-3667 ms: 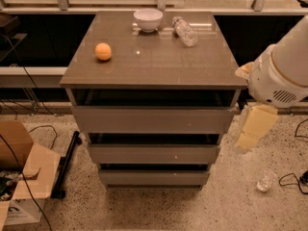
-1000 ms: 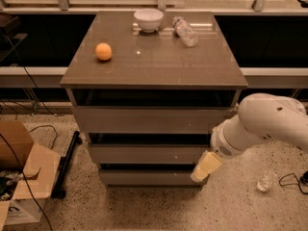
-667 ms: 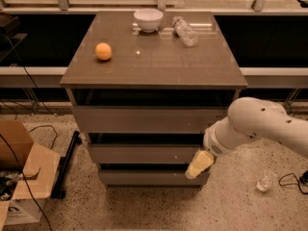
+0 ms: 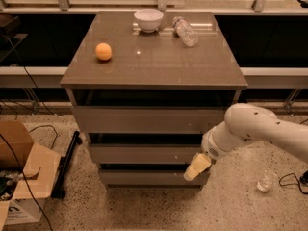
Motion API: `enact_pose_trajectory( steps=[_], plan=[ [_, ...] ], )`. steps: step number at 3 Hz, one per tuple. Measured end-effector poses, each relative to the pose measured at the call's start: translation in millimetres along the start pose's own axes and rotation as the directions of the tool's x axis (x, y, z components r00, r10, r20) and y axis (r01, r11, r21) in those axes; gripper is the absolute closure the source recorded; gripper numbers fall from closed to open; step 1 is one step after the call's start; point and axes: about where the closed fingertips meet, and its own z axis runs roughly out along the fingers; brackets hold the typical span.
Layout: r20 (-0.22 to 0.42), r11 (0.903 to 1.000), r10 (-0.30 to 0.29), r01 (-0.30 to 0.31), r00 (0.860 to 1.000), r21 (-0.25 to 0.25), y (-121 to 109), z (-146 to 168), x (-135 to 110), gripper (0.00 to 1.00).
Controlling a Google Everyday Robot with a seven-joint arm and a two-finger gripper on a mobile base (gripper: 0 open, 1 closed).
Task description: Open middle drawer
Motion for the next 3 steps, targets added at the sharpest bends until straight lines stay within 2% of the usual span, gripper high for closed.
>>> enact_pose_trajectory(
  steps=[1,2,3],
  plan=[
    [0.017,0.9993,0.036,-0.036,0.999,-0.013,-2.3,22.0,4.7,0.0],
    [0.073,0.9987,0.051,-0.05,0.996,-0.012,-12.7,48.4,8.4,0.0],
    [0.129,0.9982,0.06,-0.06,0.99,-0.004,-33.5,75.2,8.7,0.0]
  ],
)
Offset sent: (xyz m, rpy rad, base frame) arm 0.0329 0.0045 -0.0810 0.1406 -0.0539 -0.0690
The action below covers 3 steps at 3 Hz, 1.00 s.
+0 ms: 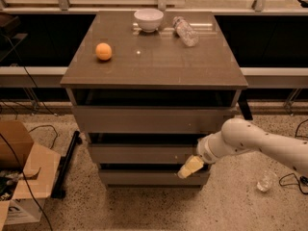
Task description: Open middle drawer
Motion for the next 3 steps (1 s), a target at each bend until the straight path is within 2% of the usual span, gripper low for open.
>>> enact_pose_trajectory(
  steps=[1,2,3],
  plan=[
    [0.033,0.9998,0.018,-0.018,0.999,-0.001,-24.3,26.8,1.0,0.0],
    [0.021,0.999,0.041,-0.041,0.999,-0.017,-46.7,57.6,4.6,0.0],
    [-0.019,0.998,0.052,-0.053,0.998,-0.036,-65.1,86.6,7.8,0.0]
  ],
)
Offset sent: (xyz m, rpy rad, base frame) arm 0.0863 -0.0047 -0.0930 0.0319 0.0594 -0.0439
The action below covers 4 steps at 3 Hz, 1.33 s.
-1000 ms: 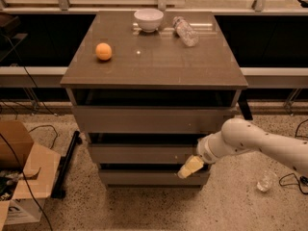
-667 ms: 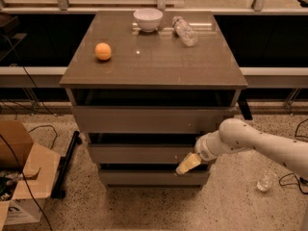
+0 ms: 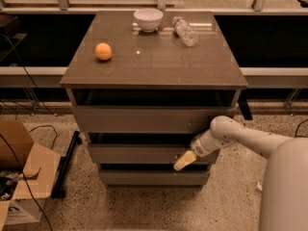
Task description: Open middle drawer
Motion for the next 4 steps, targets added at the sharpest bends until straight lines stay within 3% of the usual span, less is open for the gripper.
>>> enact_pose_trajectory(
  steps=[1,2,3,4],
  plan=[
    [-0.01,1.0,0.001,-0.001,1.0,-0.006,1.2,5.5,2.9,0.0],
    [-0.052,0.9995,-0.019,0.018,0.998,-0.028,14.6,10.8,8.6,0.14],
    [-0.104,0.9958,-0.075,0.069,0.992,-0.059,45.2,5.7,14.6,0.37],
    [-0.158,0.9845,-0.144,0.126,0.977,-0.123,89.1,0.2,25.8,0.6]
  ],
)
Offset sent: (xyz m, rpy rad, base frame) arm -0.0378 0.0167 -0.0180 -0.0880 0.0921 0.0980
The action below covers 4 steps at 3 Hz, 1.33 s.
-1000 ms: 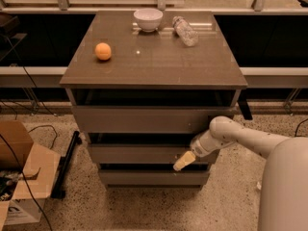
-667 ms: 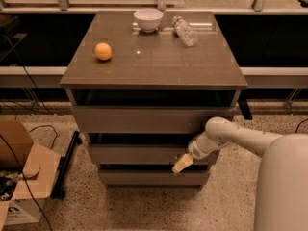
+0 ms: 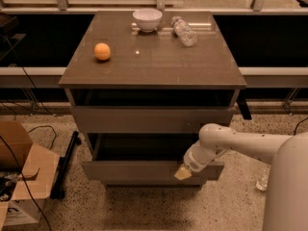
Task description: Open middle drawer
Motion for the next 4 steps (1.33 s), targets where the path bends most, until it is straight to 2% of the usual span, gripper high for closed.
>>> enact_pose_trajectory(
  steps=[1,2,3,4],
  plan=[
    [-0.009,0.9991,-0.017,0.016,1.0,-0.038,16.9,1.7,0.5,0.58],
    [-0.009,0.9991,-0.017,0.016,1.0,-0.038,17.0,1.8,0.5,0.34],
    [-0.034,0.9994,-0.019,0.018,0.999,-0.029,18.1,4.5,2.3,0.03],
    [-0.059,0.9996,-0.008,0.006,0.998,-0.028,20.5,8.1,9.2,0.0]
  ],
)
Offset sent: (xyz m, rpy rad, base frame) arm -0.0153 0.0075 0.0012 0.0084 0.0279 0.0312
